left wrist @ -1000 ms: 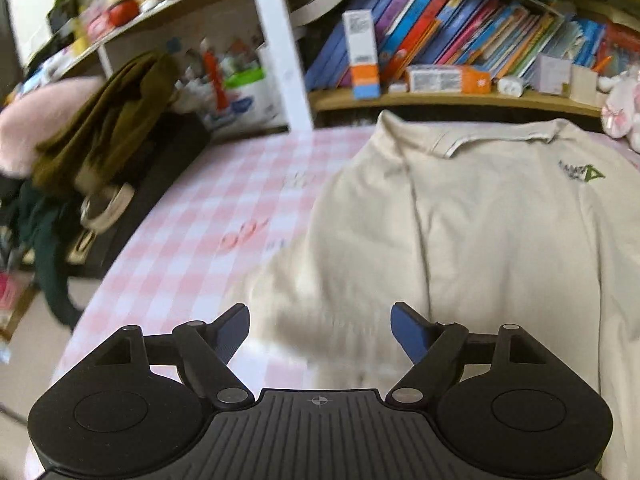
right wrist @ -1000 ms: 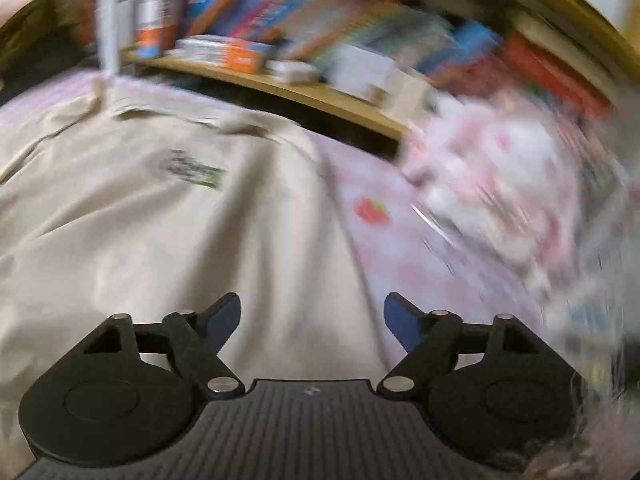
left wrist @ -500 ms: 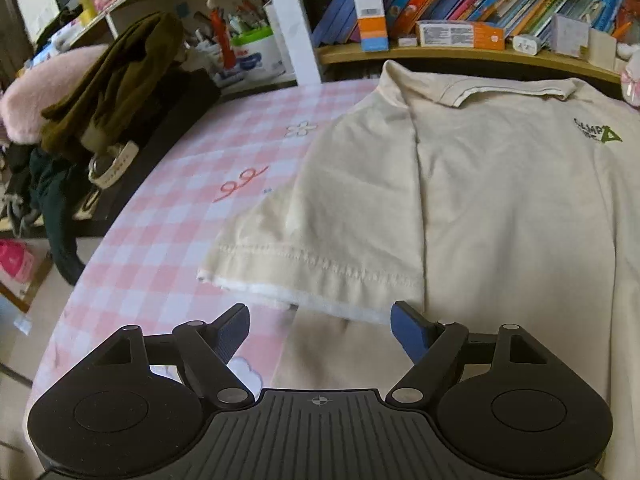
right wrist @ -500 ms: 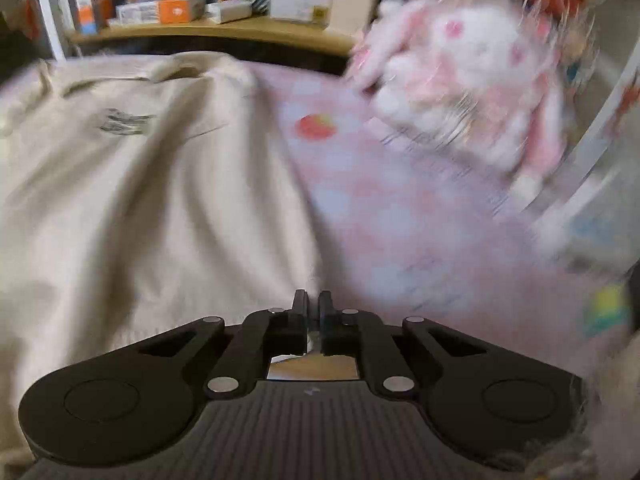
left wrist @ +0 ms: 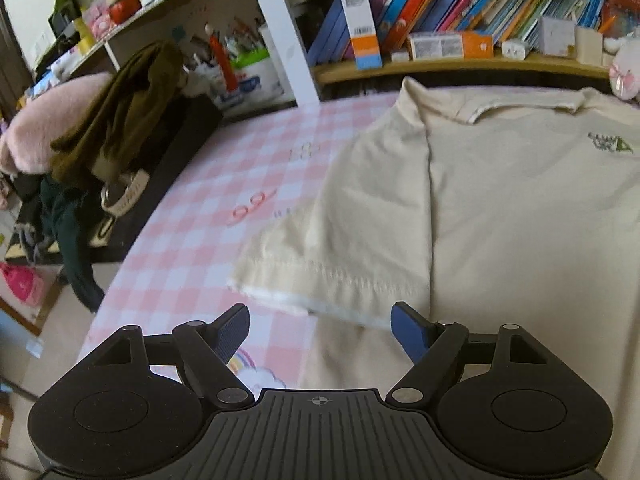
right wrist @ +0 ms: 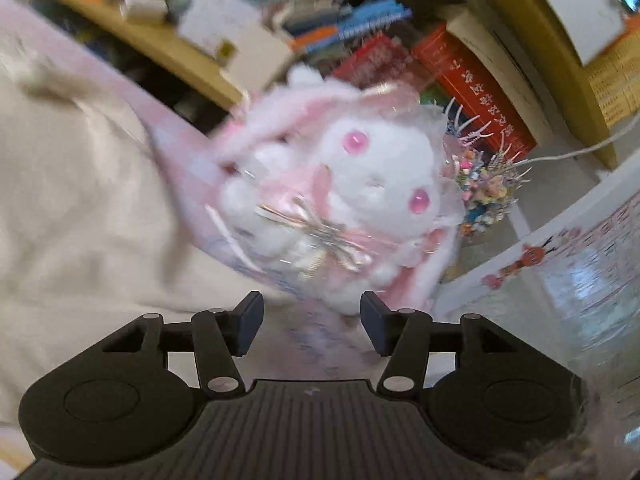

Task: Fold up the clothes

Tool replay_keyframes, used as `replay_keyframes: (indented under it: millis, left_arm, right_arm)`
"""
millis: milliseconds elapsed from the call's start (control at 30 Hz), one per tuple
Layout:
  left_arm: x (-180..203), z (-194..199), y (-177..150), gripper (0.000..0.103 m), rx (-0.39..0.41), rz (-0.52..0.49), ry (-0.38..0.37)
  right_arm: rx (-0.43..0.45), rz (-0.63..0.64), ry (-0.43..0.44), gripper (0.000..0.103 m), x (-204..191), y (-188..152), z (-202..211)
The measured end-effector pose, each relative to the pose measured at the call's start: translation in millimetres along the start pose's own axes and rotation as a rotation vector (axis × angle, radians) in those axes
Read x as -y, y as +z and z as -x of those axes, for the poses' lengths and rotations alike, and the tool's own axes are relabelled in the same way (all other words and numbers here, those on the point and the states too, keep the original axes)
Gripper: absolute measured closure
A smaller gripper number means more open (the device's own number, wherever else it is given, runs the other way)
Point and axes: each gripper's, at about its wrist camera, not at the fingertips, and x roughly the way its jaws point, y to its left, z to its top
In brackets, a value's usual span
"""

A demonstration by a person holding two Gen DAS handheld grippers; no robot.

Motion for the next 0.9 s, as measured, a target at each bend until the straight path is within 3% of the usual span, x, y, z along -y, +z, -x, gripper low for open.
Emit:
replay_keyframes:
  millis: [100, 233, 300, 400, 667, 733, 767, 800, 900]
  left_arm:
    - [2.1, -1.3, 7.1, 0.023, 0.024, -0.033, -0.025]
    - [24.1, 7.3, 7.4, 0.026, 0.085, -0.219, -0.091]
    - [39.5, 2.6, 5.4, 0.056, 0.08, -0.332, -0.099]
    - [53.5, -10.4, 1.8, 0.059, 0.045, -0.442, -0.122]
    - [44.4, -23.6, 5.9, 0.059, 0.082, -0.489, -0.234]
    - [35.1, -30.5, 10.7, 0.071, 0.067, -0.454, -0.284]
    - [30.0, -34.5, 13.1, 0.092, 0.055, -0.437, -0.309]
    - [24.4, -36.7, 15.3, 0.098, 0.051, -0.415, -0.329]
    - [-18.7, -36.1, 33.4, 0.099, 0.1, -0.219, -0.383]
  right_arm:
    - [0.062, -0.08, 0.147, 0.051, -14.2, -4.2, 38.2]
    - [0.088, -0.138, 0.356, 0.049, -47.8, -19.0, 96.4]
    - [0.08, -0.153, 0.425, 0.049, -71.3, -27.1, 122.3]
    - [0.045, -0.182, 0.478, 0.049, -105.8, -35.5, 156.1]
    - [-0.074, -0.315, 0.441, 0.049, -155.4, -55.0, 203.6]
    - [-0.114, -0.359, 0.415, 0.049, -161.0, -63.5, 210.6]
    - [-0.127, -0.374, 0.402, 0.049, -163.1, -67.4, 214.5]
    - [-0.14, -0.39, 0.389, 0.049, -165.1, -71.3, 218.3]
    - [-0.18, -0.461, 0.355, 0.049, -169.0, -81.8, 225.8]
